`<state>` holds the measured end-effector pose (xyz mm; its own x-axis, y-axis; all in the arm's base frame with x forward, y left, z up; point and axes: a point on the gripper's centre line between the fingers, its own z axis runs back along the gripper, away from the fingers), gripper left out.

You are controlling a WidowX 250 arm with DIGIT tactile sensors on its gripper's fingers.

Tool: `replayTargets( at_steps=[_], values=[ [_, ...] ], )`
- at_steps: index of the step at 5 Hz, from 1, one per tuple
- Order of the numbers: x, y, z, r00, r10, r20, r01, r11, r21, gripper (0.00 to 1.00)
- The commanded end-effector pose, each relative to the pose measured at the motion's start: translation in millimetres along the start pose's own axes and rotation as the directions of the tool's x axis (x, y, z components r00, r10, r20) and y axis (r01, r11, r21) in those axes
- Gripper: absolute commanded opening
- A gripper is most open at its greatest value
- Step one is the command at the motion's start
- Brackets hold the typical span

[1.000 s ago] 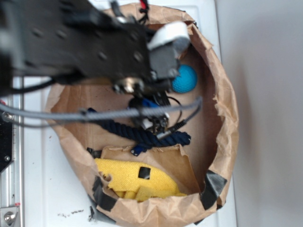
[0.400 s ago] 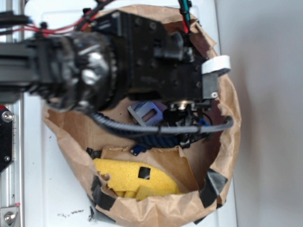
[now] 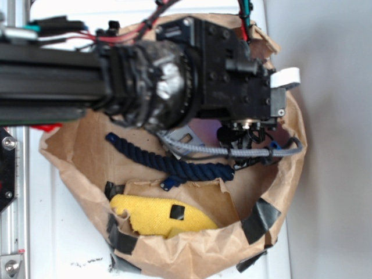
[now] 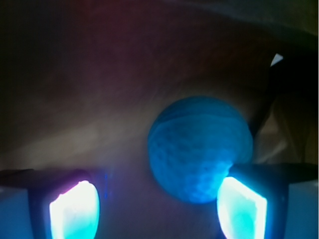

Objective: Grab the blue ball.

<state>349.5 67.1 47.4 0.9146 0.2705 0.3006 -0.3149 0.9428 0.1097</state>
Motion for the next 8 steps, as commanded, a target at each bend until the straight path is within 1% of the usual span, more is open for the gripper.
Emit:
replayTargets(
  at_steps=[1,2,3,4,5,8],
  values=[
    [29,-1,10,0.987,-0.05,0.152,0.033,0.993,0.111,1.0],
    [28,-3,10,0.985,-0.061,0.159,0.041,0.991,0.126,1.0],
    [24,-7,13,0.979,-0.08,0.189,0.054,0.989,0.14,1.0],
    [24,-9,13,0.963,-0.102,0.251,0.055,0.981,0.188,1.0],
    [22,-12,14,0.963,-0.099,0.25,0.056,0.983,0.174,0.0],
    [12,-12,18,0.963,-0.117,0.242,0.086,0.987,0.136,0.0]
  ],
)
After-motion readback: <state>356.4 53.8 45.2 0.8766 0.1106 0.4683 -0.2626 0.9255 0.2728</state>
